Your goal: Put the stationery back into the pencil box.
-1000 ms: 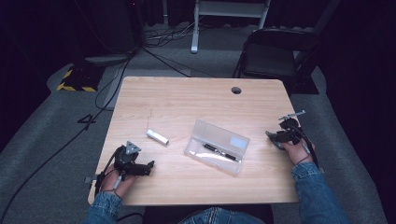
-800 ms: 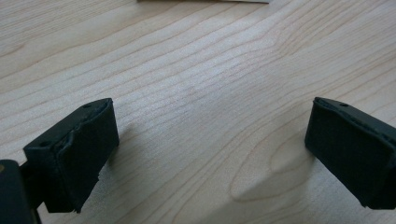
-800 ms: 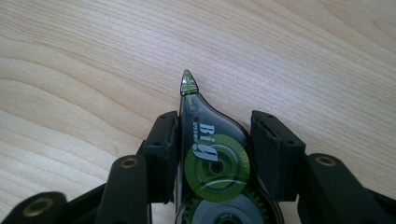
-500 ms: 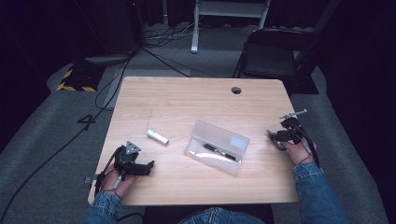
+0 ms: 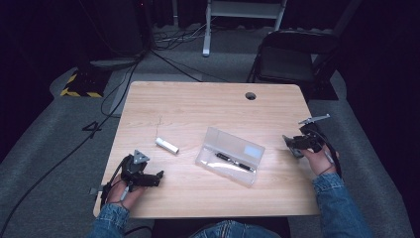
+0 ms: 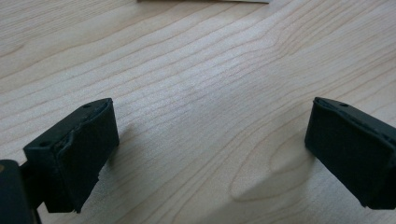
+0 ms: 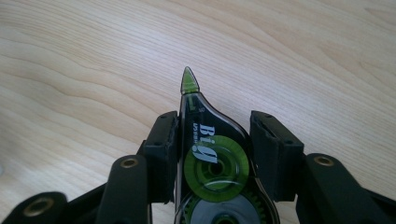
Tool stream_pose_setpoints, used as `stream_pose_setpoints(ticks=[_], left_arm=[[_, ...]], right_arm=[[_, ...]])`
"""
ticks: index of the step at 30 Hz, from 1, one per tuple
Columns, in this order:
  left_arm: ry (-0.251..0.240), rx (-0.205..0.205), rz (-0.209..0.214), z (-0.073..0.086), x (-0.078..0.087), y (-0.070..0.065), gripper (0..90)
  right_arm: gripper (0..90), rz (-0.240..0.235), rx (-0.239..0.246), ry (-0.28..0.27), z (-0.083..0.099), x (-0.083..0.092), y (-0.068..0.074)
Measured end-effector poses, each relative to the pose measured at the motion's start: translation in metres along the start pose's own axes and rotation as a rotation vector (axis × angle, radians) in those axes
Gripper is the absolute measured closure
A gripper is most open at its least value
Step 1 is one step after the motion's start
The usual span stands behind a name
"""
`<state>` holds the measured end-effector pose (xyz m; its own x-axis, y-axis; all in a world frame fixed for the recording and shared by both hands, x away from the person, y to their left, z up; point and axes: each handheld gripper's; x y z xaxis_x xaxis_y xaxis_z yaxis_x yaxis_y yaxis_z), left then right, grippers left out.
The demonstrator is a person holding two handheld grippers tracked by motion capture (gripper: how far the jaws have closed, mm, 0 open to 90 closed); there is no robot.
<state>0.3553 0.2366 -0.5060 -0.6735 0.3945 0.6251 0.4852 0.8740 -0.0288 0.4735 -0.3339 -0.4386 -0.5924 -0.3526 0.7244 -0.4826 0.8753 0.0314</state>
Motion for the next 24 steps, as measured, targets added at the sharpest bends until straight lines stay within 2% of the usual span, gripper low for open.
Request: stream_pose_setpoints(ticks=[14,18,20,24], left_arm=[[0.0,0.0,0.0,0.0,0.0,0.0,3.1],[0.0,0.0,0.0,0.0,0.0,0.0,3.1],[-0.001,0.0,0.0,0.0,0.0,0.0,3.1],[-0.001,0.0,0.0,0.0,0.0,0.0,3.1]], right_arm=[[54.0,-0.074,0.073,-0.049,-0.019,0.023,0.035],[54.0,-0.104,0.117,-0.081,-0.025,0.034,0.051],[54.0,-0.109,0.124,-0.086,-0.027,0.036,0.055],[54.0,-0.15,0.161,-0.108,-0.034,0.044,0.072]])
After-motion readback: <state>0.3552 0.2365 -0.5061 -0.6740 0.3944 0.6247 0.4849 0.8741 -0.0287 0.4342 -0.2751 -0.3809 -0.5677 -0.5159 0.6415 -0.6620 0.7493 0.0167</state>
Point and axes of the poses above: each handheld gripper's, and its own axes: x roughly backward along the jaws, z roughly out of its underside, y roughly to its left, and after that the axes turned 9 degrees about -y, right-handed
